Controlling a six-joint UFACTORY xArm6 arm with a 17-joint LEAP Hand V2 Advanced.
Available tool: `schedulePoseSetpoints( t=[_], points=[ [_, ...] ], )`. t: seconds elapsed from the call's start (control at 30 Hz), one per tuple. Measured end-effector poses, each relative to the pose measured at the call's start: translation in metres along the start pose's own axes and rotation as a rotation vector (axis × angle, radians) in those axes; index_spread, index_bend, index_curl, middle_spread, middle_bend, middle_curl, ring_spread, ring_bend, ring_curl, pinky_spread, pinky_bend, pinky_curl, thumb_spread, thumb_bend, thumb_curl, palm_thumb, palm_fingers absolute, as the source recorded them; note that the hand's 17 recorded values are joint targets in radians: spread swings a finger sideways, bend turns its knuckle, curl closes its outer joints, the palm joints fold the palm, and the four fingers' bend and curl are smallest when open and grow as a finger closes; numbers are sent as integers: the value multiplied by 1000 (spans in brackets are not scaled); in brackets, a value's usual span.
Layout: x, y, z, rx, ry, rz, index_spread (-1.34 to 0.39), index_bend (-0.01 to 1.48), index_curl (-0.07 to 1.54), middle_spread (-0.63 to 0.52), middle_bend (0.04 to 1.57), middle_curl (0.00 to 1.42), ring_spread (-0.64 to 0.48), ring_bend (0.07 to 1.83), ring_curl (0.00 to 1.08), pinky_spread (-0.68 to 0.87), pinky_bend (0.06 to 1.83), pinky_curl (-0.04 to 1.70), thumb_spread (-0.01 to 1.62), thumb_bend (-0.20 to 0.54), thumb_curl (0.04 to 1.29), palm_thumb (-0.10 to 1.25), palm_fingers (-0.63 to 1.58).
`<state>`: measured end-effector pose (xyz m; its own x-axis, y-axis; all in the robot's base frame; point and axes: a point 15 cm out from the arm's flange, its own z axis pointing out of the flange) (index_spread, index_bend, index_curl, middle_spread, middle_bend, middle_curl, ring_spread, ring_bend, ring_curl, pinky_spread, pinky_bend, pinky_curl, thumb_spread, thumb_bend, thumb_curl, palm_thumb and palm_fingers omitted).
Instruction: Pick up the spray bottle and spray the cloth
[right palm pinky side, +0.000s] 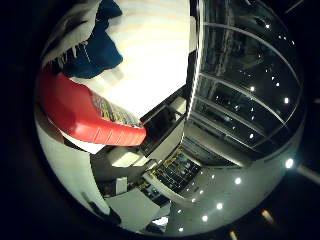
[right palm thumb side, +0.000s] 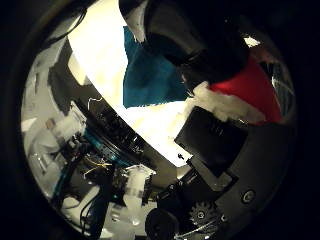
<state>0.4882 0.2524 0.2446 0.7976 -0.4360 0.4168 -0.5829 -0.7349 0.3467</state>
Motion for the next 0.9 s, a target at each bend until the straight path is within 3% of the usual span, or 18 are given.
schedulePoseSetpoints(
  t=[0.43,0.67,0.9],
  points=[
    [16,6,1,10,-9,28,-171,1247,705,-97,1417,646,-188,1419,736,-70,987,1599,810,-15,896,1061,1153],
    [34,9,-11,73,-79,97,-174,1242,708,-97,1418,646,-188,1418,737,-69,990,1589,811,-15,899,1060,1153],
    [47,6,-41,221,-168,159,-175,1239,711,-97,1420,646,-188,1420,737,-68,991,1592,805,-18,892,1052,1149]
  ],
)
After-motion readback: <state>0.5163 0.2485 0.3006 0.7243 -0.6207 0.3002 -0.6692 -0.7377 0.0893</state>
